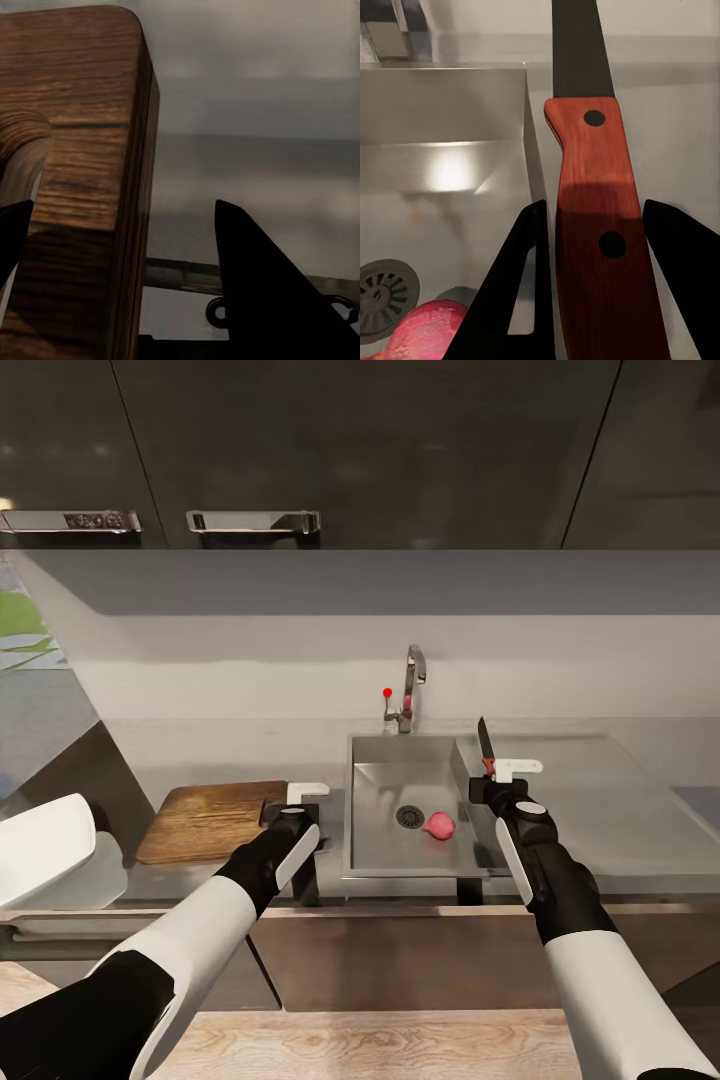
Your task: In the kitchen, take the Vidalia onion out of the sink, dice it on the chopping board with the paring knife, put the diced onion into the bowl on the countertop, then place both the paring knife and the chopping board into the sink.
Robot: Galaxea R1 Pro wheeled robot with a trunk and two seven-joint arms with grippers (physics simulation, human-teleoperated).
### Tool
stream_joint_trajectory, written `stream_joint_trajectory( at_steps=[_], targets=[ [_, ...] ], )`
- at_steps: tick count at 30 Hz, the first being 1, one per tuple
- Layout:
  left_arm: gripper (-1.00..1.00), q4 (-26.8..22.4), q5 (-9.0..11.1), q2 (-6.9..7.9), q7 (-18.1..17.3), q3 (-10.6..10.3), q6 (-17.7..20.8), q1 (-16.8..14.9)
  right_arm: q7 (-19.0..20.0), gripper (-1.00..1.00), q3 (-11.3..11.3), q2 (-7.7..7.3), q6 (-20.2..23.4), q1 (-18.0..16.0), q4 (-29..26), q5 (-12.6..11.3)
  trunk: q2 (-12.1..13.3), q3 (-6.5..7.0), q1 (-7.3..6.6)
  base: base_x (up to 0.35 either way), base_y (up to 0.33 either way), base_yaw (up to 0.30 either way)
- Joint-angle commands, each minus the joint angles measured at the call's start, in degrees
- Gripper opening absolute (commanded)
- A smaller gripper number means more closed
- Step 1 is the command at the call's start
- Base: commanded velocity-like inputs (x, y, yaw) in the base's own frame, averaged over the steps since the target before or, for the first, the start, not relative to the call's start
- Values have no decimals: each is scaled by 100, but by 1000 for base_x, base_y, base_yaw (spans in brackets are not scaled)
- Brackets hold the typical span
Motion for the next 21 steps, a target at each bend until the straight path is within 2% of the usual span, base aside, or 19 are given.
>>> stream_joint_trajectory(
  at_steps=[1, 21],
  targets=[
    [100, 57, 110, 7, 46, -29, 35, -5, -16, -100, 6, -2, 34, -2, -9, 3, -5, -9, 2, 0, 0, 0],
    [100, 23, 108, 9, 52, -29, 34, -4, -16, -100, 6, -2, 34, -4, -87, 5, -5, 7, 2, 0, 0, -5]
  ],
)
